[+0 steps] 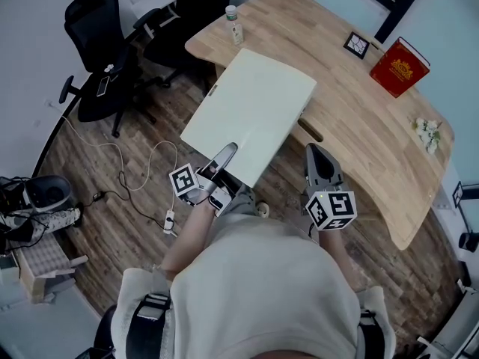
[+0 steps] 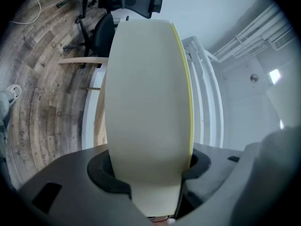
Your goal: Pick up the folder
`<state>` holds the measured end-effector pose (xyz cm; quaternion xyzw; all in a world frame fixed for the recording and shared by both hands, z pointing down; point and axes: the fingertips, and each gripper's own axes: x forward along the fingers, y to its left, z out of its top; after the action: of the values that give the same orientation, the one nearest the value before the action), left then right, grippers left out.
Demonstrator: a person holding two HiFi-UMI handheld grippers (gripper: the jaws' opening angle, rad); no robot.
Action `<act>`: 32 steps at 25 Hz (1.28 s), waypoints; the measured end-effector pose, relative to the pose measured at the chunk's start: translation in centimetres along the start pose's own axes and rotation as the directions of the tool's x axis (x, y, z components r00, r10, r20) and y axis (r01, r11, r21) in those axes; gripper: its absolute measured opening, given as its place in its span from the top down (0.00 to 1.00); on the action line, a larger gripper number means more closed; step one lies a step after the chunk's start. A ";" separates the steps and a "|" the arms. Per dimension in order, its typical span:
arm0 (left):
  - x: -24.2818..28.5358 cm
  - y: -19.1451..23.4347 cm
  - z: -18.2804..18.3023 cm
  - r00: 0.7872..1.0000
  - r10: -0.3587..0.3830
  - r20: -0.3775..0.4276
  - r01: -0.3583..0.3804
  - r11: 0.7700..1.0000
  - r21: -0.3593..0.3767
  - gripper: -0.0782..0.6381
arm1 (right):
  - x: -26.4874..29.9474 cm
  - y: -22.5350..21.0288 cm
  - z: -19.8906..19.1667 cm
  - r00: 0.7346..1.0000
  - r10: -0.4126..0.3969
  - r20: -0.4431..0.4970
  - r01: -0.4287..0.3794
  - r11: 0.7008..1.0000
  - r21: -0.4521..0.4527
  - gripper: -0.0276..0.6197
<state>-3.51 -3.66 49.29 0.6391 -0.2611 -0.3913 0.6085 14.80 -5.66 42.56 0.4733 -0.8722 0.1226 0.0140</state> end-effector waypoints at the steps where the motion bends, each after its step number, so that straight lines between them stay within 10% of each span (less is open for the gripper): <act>1: -0.4 -0.1 -0.2 1.000 0.000 0.001 0.000 1.000 0.003 0.49 | -0.3 0.1 0.0 1.000 0.000 0.001 0.000 1.000 -0.002 0.93; 32: -4.8 -1.2 -1.8 0.999 -0.024 0.026 0.024 1.000 -0.007 0.49 | -3.6 3.0 -0.5 0.999 0.028 0.023 -0.028 0.999 -0.023 0.93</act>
<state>-4.91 1.36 48.87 0.6348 -0.2595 -0.4078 0.6028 14.24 -0.98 41.97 0.4623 -0.8802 0.1074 0.0077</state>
